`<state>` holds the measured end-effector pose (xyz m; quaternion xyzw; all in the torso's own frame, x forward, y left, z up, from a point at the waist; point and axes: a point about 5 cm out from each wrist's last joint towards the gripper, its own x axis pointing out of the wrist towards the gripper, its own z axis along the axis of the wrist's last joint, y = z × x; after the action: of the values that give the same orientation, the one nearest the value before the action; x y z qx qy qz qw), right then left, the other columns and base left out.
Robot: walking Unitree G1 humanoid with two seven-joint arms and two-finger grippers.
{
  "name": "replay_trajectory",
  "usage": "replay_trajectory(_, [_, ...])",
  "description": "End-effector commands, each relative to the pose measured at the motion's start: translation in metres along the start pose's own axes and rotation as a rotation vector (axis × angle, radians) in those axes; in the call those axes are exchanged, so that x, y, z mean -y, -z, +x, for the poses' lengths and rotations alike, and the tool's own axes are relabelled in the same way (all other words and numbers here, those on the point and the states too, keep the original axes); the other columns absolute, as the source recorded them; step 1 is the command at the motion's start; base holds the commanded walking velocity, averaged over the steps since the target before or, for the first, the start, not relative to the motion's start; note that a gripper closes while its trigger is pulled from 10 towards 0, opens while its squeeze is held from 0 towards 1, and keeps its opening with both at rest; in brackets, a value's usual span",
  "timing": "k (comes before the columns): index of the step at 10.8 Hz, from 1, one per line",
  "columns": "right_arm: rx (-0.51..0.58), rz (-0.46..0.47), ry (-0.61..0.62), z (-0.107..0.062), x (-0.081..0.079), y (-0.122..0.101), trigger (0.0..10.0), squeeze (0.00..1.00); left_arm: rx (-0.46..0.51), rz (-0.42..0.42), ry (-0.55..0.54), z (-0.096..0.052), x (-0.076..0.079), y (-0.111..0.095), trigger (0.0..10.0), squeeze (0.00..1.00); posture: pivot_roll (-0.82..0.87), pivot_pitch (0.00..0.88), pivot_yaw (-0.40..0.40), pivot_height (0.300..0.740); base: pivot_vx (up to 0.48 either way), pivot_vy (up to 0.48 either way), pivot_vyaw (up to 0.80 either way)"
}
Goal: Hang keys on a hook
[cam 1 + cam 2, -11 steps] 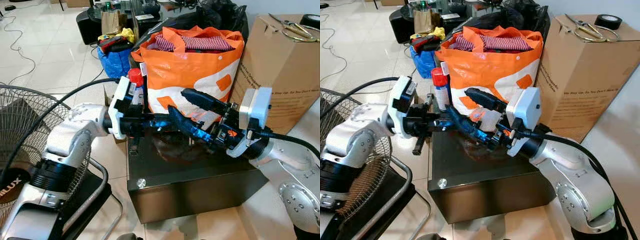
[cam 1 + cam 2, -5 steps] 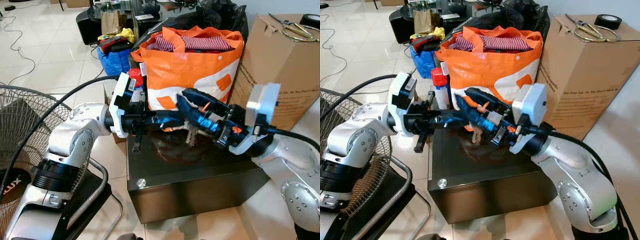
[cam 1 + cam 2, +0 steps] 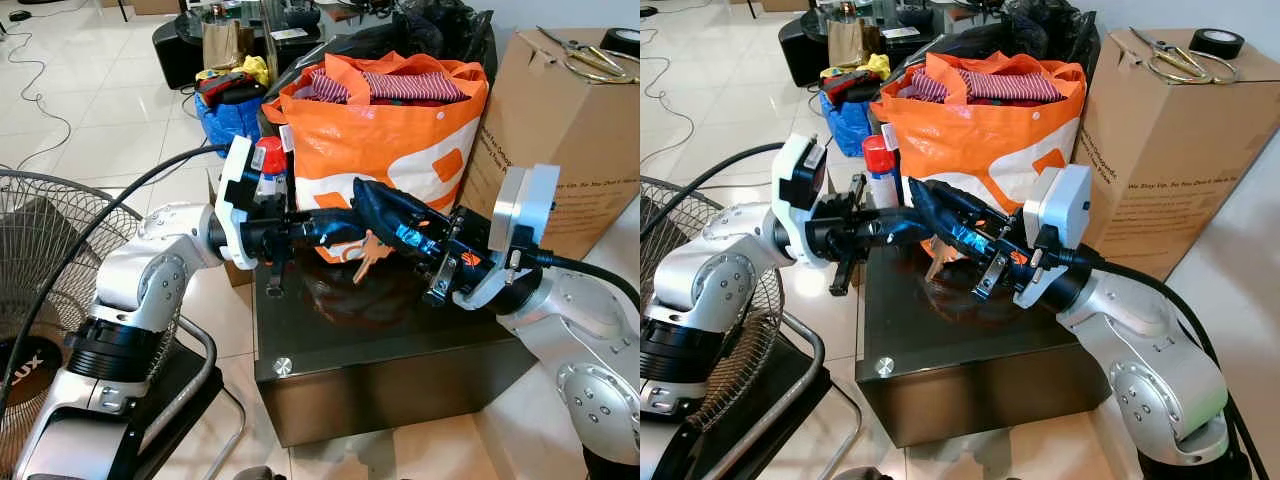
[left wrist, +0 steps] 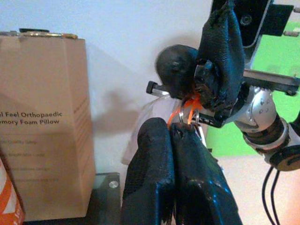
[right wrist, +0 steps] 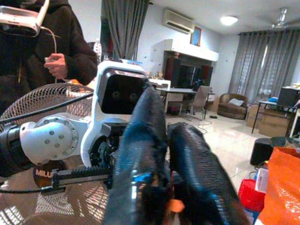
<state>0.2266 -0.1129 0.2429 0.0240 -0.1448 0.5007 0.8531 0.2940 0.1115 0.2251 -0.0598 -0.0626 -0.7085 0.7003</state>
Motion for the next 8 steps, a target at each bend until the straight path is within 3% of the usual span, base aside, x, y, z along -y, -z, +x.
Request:
replay_trajectory(1, [-0.028, 0.023, -0.013, 0.0033, -0.0023, 0.0044, 0.0, 0.00, 0.047, 0.074, 0.036, 0.0075, 0.0007, -0.0215, 0.0, 0.00, -0.07, 0.000, 0.074, 0.740, 0.000, 0.000, 0.00])
replay_trajectory(7, [-0.019, 0.034, 0.026, 0.0054, 0.0032, 0.0034, 0.0, 0.00, 0.063, 0.072, 0.016, 0.0080, 0.0003, -0.0212, 0.0, 0.00, -0.07, 0.000, 0.065, 0.740, 0.000, 0.000, 0.00])
replay_trajectory(8, [-0.019, 0.035, 0.028, 0.0057, 0.0038, 0.0034, 0.0, 0.00, 0.067, 0.095, -0.039, 0.0089, -0.0040, -0.0217, 10.0, 0.00, -0.07, 0.000, 0.067, 0.740, 0.000, 0.000, 0.00])
